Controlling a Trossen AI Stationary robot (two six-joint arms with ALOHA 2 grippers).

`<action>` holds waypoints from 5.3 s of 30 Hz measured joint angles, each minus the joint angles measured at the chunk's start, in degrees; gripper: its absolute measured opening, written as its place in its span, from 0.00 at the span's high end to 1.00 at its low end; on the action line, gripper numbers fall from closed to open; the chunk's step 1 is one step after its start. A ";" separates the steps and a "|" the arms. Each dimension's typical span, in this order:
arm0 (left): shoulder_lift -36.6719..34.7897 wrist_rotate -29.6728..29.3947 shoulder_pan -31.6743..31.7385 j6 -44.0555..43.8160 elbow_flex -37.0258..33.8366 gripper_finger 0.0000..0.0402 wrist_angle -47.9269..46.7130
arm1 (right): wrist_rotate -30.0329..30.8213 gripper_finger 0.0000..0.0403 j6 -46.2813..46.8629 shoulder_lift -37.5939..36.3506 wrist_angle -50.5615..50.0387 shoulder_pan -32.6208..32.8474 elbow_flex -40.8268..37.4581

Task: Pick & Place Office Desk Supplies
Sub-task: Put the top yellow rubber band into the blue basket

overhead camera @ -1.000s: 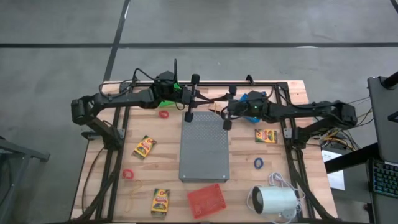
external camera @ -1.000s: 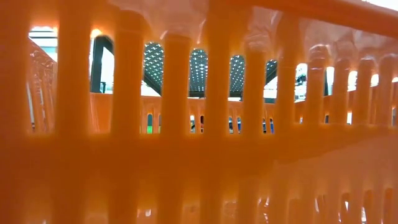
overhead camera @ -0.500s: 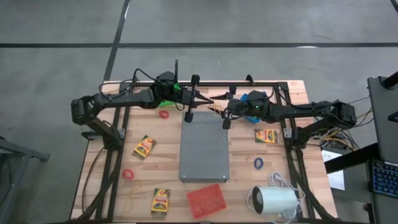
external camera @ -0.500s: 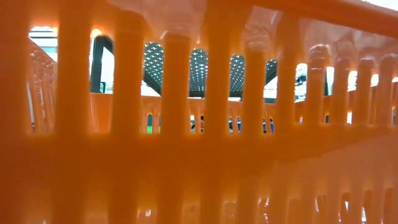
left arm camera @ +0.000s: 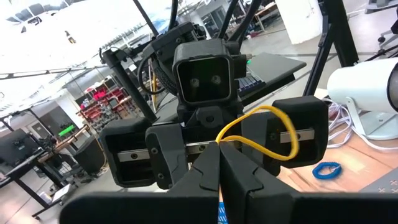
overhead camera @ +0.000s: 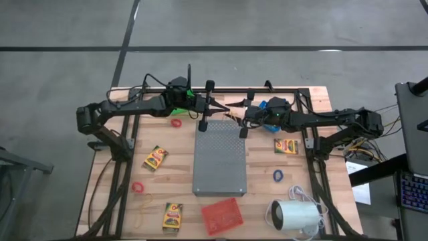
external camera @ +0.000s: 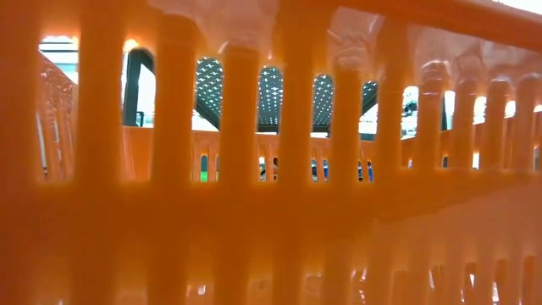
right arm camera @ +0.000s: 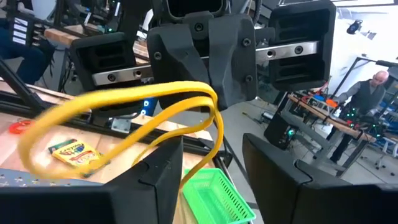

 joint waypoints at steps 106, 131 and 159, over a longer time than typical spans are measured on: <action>-0.07 -4.98 -0.26 -5.67 0.00 0.28 -4.00 | 48.54 0.98 10.97 -12.16 -32.79 0.00 1.04; -0.04 -4.98 -0.26 -5.70 0.00 0.28 -6.23 | 30.33 0.98 45.74 1.13 -97.00 -10.58 24.19; -0.05 -4.98 -0.26 -5.43 0.00 0.28 -6.14 | 10.53 0.98 35.34 15.43 -90.35 -23.43 18.58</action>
